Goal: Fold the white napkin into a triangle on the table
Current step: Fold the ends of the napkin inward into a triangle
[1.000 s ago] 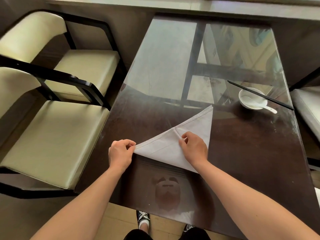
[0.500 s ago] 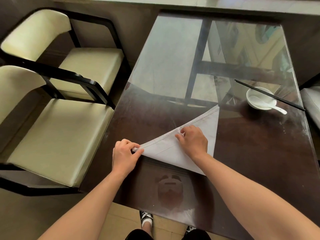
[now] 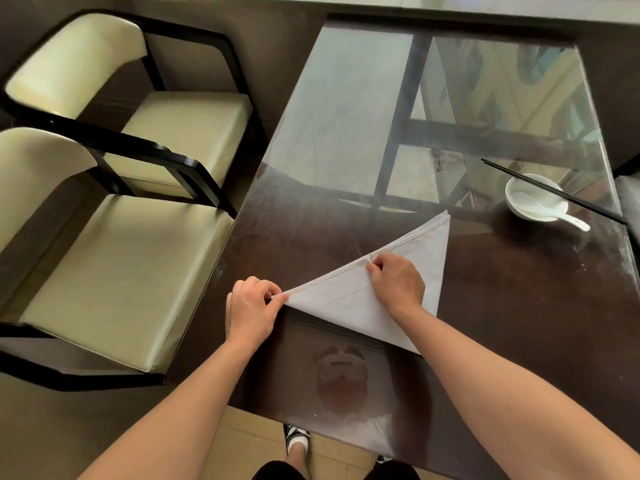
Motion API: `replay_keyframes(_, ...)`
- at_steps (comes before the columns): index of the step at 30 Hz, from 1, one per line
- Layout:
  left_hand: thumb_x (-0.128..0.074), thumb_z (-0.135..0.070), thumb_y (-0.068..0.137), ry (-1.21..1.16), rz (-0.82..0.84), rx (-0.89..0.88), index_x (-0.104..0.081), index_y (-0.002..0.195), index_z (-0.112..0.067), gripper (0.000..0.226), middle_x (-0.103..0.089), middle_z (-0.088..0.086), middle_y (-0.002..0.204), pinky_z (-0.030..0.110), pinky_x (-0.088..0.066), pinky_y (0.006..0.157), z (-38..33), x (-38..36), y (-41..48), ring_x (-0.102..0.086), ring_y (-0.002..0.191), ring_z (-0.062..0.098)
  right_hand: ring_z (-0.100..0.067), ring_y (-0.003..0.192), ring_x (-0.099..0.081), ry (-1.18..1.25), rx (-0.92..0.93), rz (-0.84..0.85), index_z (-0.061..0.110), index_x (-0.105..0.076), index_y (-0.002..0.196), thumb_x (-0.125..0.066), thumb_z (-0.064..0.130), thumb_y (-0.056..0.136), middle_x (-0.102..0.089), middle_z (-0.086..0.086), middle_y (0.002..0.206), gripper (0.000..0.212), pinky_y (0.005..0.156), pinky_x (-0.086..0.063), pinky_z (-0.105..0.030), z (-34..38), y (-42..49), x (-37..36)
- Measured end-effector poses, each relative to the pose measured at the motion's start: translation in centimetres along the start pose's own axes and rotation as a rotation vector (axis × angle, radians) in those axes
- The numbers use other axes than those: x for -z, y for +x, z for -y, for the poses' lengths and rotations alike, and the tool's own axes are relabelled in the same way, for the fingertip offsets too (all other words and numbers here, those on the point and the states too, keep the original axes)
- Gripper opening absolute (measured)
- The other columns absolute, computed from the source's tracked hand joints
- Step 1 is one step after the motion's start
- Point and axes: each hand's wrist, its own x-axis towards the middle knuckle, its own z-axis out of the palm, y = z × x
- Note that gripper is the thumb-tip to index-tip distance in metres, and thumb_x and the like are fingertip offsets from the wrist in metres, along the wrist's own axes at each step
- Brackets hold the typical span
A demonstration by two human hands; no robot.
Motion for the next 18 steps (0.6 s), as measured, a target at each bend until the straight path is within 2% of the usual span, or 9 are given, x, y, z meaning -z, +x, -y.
replay_keyframes(5,-0.072,-0.032,0.086,0.039,-0.023,0.062,-0.070,0.075,-0.023,0.014,-0.056,-0.005,0.077,0.039,-0.042,0.076,0.8,0.1,0.5,-0.050,0.083,0.022,-0.024,0.085,-0.060,0.003,0.007,-0.009,0.022,-0.063,0.080,-0.058,0.034,0.093,-0.067,0.002,0.084,0.018,0.060,-0.038,-0.031,-0.2,-0.2,-0.1)
replay_keyframes(8,-0.068,-0.033,0.089,0.032,-0.028,0.052,-0.068,0.077,-0.023,0.016,-0.057,-0.005,0.077,0.040,-0.044,0.075,0.8,0.0,0.3,-0.052,0.084,0.024,-0.024,0.086,-0.058,0.032,0.056,-0.024,0.021,-0.061,0.089,-0.059,0.034,0.093,-0.066,0.002,0.086,0.014,0.061,-0.037,-0.031,-0.5,-0.4,0.2)
replay_keyframes(12,-0.066,-0.047,0.087,0.003,-0.054,0.034,-0.069,0.084,-0.028,0.020,-0.058,-0.007,0.081,0.040,-0.043,0.077,0.7,-0.1,-0.7,-0.052,0.086,0.021,-0.022,0.091,-0.057,0.051,0.165,-0.062,0.018,-0.064,0.104,-0.068,0.028,0.090,-0.064,0.001,0.093,0.017,0.062,-0.039,-0.032,-2.0,-2.1,1.0)
replay_keyframes(18,-0.066,-0.059,0.082,0.156,-0.052,0.048,-0.066,0.089,-0.025,0.034,-0.058,-0.004,0.086,0.039,-0.040,0.078,-0.3,-0.9,-1.0,-0.050,0.087,0.020,-0.023,0.083,-0.061,-0.015,0.260,-0.098,0.016,-0.069,0.097,-0.076,0.014,0.084,-0.064,0.000,0.087,0.015,0.061,-0.041,-0.028,-5.5,-7.2,2.4)
